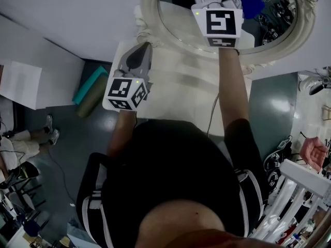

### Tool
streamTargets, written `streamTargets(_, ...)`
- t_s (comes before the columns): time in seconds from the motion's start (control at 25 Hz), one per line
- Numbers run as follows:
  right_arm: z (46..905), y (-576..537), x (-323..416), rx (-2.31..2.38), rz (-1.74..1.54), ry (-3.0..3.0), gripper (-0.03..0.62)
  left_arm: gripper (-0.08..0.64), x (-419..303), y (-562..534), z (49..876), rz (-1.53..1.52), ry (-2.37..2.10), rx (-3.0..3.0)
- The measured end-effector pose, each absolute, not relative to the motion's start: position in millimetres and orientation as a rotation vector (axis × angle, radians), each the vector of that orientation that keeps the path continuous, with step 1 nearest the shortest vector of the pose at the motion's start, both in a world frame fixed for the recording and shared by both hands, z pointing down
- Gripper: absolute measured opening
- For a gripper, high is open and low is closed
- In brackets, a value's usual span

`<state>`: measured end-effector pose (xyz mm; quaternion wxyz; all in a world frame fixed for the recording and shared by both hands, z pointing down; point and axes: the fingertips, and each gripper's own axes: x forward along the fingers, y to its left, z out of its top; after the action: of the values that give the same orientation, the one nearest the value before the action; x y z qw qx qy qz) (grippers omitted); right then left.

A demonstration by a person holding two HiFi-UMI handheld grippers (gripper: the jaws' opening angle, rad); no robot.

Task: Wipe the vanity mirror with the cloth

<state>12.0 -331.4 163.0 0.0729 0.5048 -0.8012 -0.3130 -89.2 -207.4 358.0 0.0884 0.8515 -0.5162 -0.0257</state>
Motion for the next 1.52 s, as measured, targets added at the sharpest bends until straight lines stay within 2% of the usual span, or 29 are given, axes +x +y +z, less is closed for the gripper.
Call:
streamTargets(0.28,202.4,-336.6,-19.0,1.35,-0.936,-2.372,0.033,0.008,-96.1,-209.0,357.8,-0.073,-1.556,2.524)
streamTargets(0.8,347.8,-342.9,-58.7,1.135,-0.803,-2.311,0.032,0.008,-124.1,-207.3,376.0,-0.051,-1.627,2.445)
streamTargets(1.24,515.4,-336.6,-32.3,1.016,-0.488,-2.256,0.031,0.008,-136.3,-201.2,394.3,-0.011,-1.648,2.384)
streamTargets(1.52,579.9,-330.3,3.7,0.992,-0.246,-2.241,0.028,0.008,-141.5,-198.1,406.9,0.029,-1.655,2.351)
